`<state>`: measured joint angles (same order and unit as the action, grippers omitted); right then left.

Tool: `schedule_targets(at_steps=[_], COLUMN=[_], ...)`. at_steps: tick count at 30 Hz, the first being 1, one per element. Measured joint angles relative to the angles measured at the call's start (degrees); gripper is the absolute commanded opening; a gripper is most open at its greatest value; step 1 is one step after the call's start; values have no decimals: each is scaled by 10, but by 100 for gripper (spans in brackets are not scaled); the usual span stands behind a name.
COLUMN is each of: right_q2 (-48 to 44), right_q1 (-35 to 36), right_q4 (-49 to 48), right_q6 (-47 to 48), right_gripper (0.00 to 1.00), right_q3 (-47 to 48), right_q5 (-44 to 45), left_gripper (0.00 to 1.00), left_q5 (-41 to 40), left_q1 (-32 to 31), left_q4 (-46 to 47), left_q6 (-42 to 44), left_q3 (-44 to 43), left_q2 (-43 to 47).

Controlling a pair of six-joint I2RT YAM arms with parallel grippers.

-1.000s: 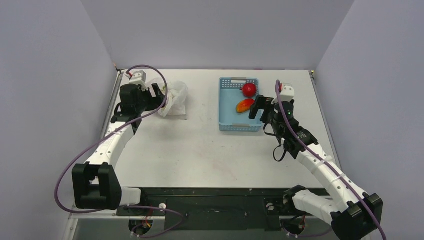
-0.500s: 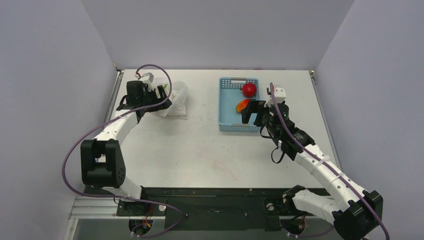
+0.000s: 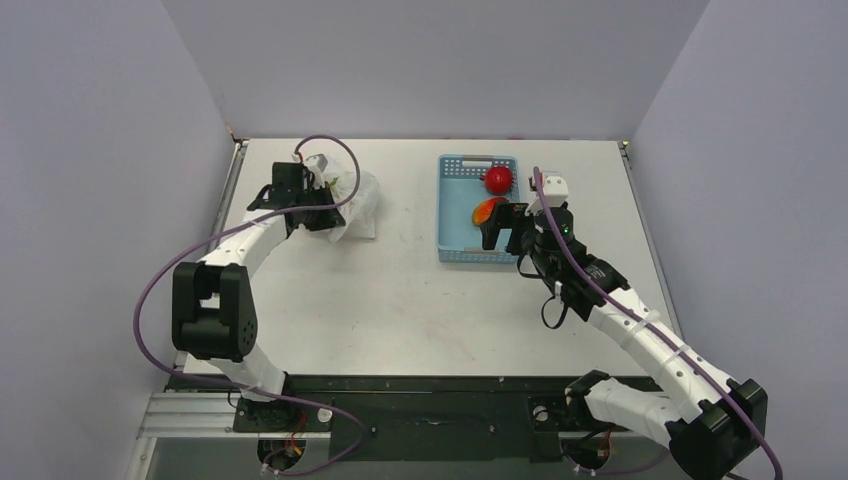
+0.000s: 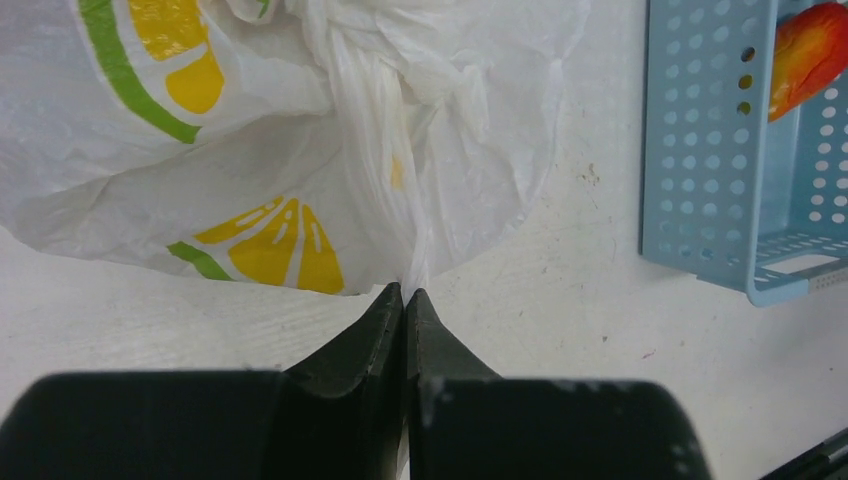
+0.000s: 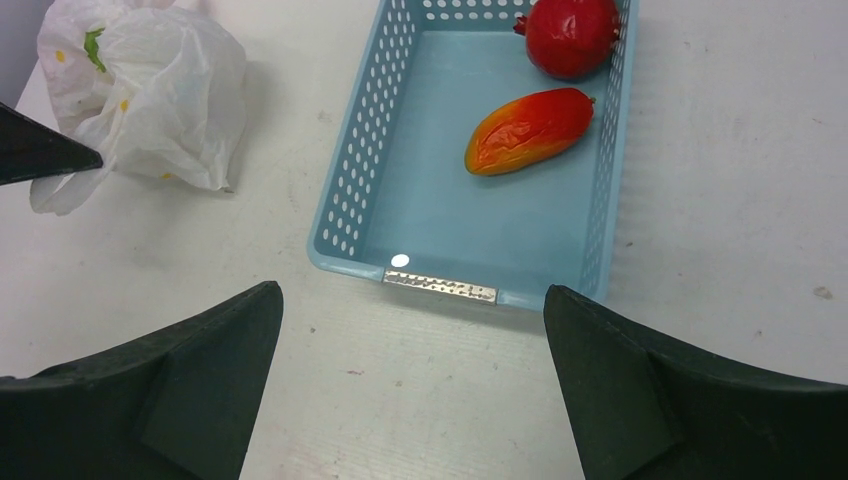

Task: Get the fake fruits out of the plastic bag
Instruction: Move the plastic bag to the center of the board.

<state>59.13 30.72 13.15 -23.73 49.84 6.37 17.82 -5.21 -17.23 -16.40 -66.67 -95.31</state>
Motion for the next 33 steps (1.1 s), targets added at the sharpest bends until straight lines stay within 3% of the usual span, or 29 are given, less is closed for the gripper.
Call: schedule_targets(at_steps=[6, 11, 17, 20, 23, 27, 32, 33], right_q2=[0, 10, 35, 46, 54, 59, 59, 59], right_q1=[11, 15, 37, 68, 97, 132, 163, 166], right_q4=[11, 21, 27, 34, 35, 31, 28, 28], right_q6=[3, 4, 16, 26, 34, 36, 35, 35], right_gripper=[100, 100, 100, 100, 99, 99, 99, 99], right_q3=[9, 19, 32, 33, 33, 29, 13, 11], right_q5=[32, 32, 0, -13, -15, -12, -7, -8], left_gripper=[0, 0, 0, 0, 0, 20, 50, 52], left_q5=[-11, -32, -75, -122, -183, -231, -259, -264], left_q1=[-30, -97, -288, -394, -484, -537, -541, -541], left_q4=[-67, -69, -14, 12, 16, 6, -19, -23], left_q6=[-31, -104, -257, -336, -388, -402, -378, -371], left_q3=[13, 143, 344, 414, 427, 388, 319, 309], left_q2=[57, 237, 457, 515, 518, 464, 414, 413])
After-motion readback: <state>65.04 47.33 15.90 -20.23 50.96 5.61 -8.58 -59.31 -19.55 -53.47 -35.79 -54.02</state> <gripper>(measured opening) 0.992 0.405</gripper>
